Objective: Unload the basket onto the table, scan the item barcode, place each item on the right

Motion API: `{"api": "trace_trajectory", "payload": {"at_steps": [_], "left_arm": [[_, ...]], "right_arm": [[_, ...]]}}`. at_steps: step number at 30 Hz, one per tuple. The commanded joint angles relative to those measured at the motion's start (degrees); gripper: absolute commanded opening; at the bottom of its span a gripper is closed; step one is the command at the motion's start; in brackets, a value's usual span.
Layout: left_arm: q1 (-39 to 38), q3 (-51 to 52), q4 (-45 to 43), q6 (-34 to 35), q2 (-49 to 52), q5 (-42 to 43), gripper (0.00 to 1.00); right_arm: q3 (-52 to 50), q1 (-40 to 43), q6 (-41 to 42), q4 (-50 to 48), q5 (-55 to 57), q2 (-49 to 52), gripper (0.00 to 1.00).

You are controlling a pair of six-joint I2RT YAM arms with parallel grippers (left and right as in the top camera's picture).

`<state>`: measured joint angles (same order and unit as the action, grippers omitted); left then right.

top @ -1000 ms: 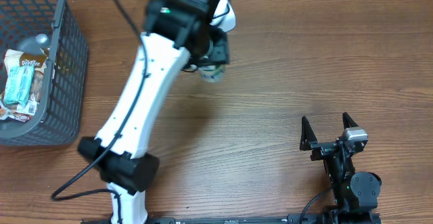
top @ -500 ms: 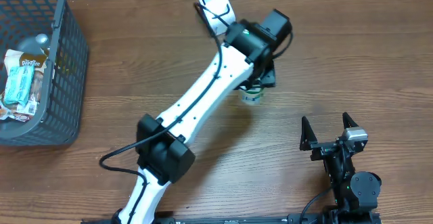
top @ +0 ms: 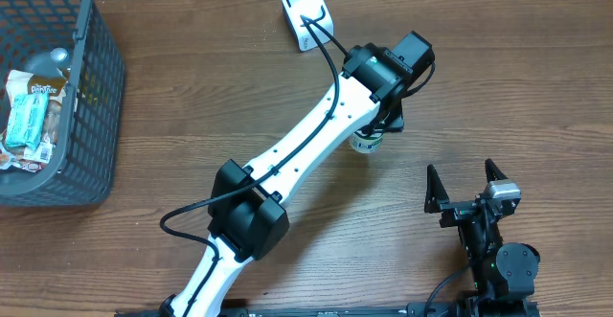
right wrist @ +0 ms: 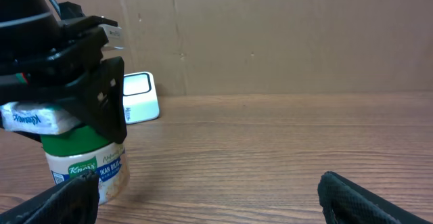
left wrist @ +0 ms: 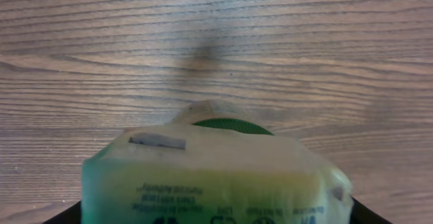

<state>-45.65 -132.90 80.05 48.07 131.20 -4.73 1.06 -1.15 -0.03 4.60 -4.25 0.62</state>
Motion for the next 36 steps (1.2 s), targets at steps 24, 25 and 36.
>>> {"api": "trace_trajectory", "payload": {"at_steps": [24,25,36], "left_arm": [[-1.92,2.6,-2.23,3.04,1.9,-4.07,0.3],[-2.08,3.28,-2.73,3.26,2.16,-3.76,0.31],[-2.86,8.31,-7.5,3.41,2.58,-1.2,0.38]], "right_arm": [[-0.61,0.26,-0.26,-0.17,0.07,-0.46,1.0],[-0.61,0.26,-0.26,-0.17,0.07,-0.46,1.0],[-0.61,0.26,-0.26,-0.17,0.07,-0.46,1.0]]}}
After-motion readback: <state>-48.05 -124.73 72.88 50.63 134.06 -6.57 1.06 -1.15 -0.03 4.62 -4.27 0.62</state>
